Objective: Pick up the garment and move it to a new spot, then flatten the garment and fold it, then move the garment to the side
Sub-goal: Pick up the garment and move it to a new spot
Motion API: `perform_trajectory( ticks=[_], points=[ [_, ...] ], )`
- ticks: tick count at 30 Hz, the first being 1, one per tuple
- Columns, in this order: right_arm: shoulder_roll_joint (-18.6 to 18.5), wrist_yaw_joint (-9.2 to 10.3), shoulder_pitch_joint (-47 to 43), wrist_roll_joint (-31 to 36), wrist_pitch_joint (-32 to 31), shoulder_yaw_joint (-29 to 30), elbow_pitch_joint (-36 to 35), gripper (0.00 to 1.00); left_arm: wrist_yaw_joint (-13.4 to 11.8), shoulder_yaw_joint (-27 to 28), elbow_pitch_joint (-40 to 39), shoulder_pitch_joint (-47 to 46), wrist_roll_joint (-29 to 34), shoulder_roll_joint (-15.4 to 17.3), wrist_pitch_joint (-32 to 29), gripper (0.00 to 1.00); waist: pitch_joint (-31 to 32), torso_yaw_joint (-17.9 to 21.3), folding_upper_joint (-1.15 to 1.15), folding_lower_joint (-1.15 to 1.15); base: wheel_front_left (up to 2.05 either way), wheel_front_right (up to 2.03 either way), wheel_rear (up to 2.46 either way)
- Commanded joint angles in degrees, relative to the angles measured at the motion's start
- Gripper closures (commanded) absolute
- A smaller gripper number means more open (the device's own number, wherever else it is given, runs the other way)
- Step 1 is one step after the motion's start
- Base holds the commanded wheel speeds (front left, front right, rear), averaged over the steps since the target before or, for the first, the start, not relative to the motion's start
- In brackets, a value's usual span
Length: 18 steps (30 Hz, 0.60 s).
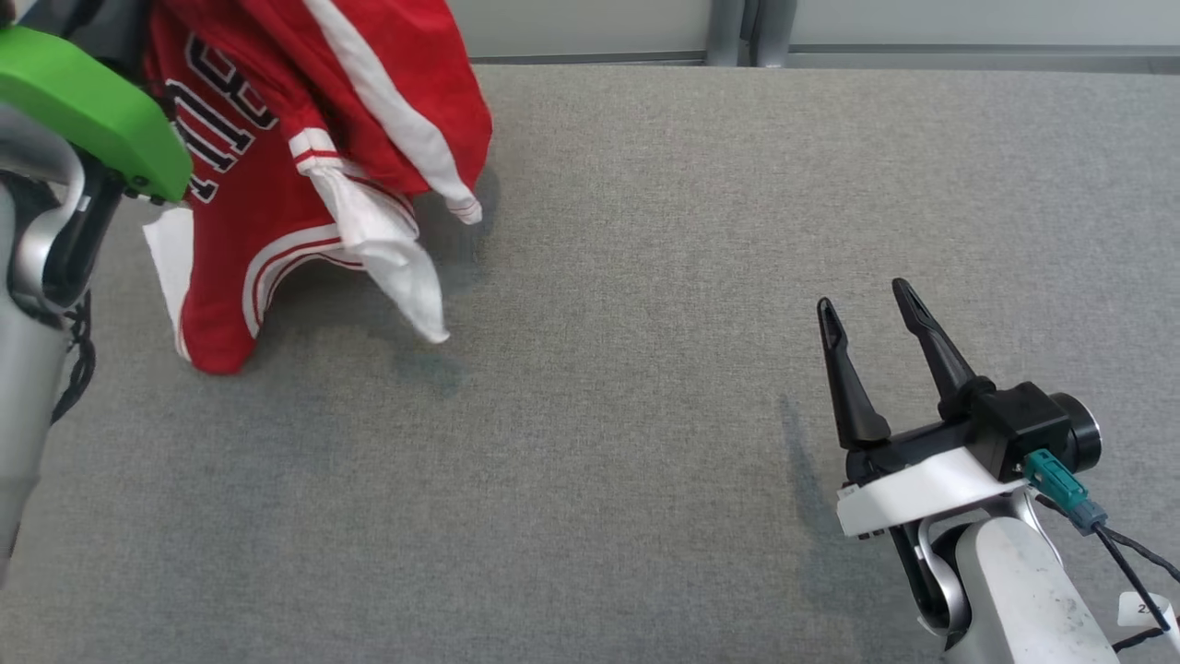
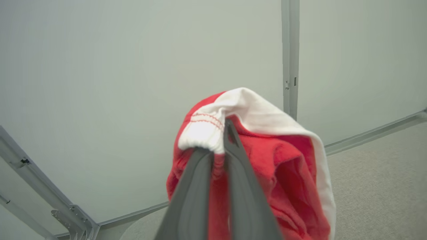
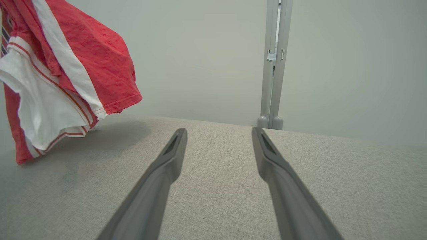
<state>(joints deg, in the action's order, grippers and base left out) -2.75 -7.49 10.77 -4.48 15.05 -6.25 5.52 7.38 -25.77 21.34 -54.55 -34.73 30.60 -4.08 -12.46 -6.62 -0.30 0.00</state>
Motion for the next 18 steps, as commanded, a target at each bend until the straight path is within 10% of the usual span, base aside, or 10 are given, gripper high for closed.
perform_trajectory(
  ticks=[1, 18],
  points=[
    [-0.2, 0.0, -0.6, -0.7, 0.1, 0.2, -0.1, 0.0, -0.2, -0.3, -1.4, -0.4, 0.3, -0.7, -0.2, 1.0, 0.7, 0.7, 0.3, 0.0, 0.0, 0.0, 0.0],
    [-0.2, 0.0, -2.4, -1.4, 0.1, 4.4, -0.6, 0.0, -2.2, -7.9, -8.4, 4.0, 0.7, -12.0, 1.8, 1.0, 4.2, 4.9, 0.3, 0.0, 0.0, 0.0, 0.0]
  ],
)
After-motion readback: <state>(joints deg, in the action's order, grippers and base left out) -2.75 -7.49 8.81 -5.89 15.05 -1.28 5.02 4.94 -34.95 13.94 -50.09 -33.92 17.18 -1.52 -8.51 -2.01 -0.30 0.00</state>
